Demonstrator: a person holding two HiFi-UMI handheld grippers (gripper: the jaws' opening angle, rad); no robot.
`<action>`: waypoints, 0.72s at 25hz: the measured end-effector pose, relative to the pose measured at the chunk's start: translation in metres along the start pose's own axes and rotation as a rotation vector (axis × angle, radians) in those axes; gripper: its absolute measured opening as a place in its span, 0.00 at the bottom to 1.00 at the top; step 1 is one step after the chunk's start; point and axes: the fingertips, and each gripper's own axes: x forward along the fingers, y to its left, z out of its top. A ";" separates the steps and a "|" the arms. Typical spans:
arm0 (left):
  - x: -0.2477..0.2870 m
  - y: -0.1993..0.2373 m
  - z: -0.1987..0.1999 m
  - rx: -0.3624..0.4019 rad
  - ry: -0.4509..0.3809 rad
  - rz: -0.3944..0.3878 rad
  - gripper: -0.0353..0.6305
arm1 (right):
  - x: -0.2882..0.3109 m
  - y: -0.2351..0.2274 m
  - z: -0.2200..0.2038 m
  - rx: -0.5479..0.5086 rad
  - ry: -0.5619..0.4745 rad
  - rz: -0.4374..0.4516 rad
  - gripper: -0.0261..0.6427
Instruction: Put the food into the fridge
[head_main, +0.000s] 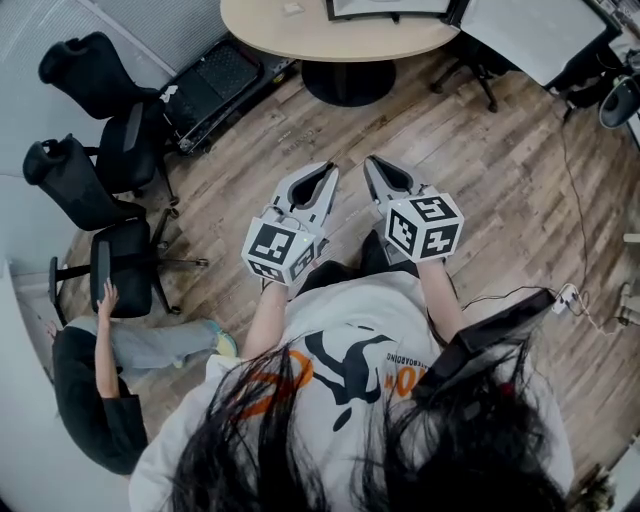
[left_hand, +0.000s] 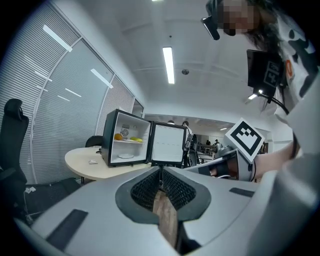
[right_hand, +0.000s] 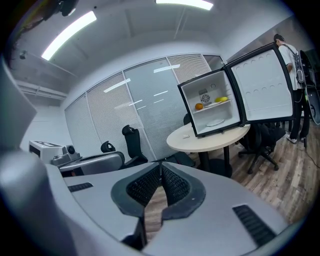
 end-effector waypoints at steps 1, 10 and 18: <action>0.002 0.001 0.001 -0.002 0.000 -0.001 0.08 | 0.001 -0.001 0.002 0.001 0.001 -0.002 0.08; 0.000 0.002 -0.001 0.003 -0.012 -0.011 0.08 | 0.002 -0.001 0.002 -0.012 -0.012 -0.013 0.08; 0.004 0.008 0.006 0.004 -0.021 -0.004 0.08 | 0.006 -0.002 0.012 -0.020 -0.015 -0.007 0.08</action>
